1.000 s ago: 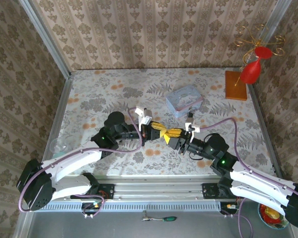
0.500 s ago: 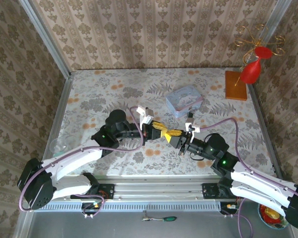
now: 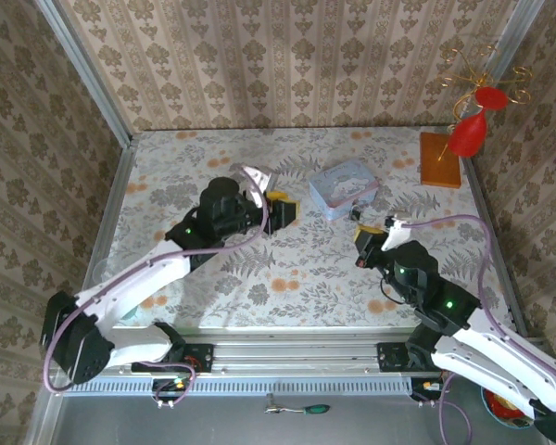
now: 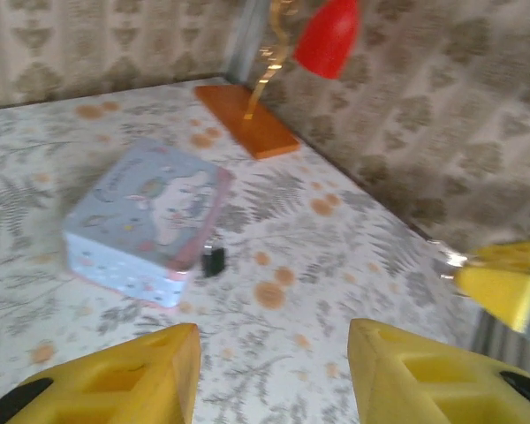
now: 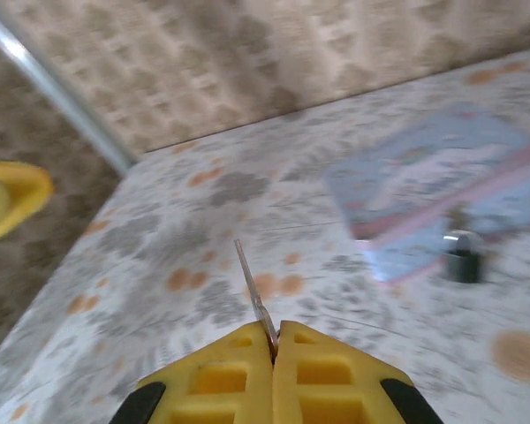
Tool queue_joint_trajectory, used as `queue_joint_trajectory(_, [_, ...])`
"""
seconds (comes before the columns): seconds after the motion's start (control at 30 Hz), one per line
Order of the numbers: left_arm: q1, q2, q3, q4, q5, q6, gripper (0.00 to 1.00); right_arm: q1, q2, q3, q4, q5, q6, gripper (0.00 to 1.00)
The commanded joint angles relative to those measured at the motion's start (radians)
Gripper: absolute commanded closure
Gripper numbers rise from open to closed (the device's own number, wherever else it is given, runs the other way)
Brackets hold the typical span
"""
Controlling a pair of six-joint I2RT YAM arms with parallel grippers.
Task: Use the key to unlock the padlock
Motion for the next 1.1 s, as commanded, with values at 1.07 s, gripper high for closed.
queue_joint_trajectory(1.07, [-0.24, 1.164, 1.019, -0.443, -0.546, -0.286, 0.4, -0.009, -0.398, 0.073, -0.493, 0.231, 0.074, 1.0])
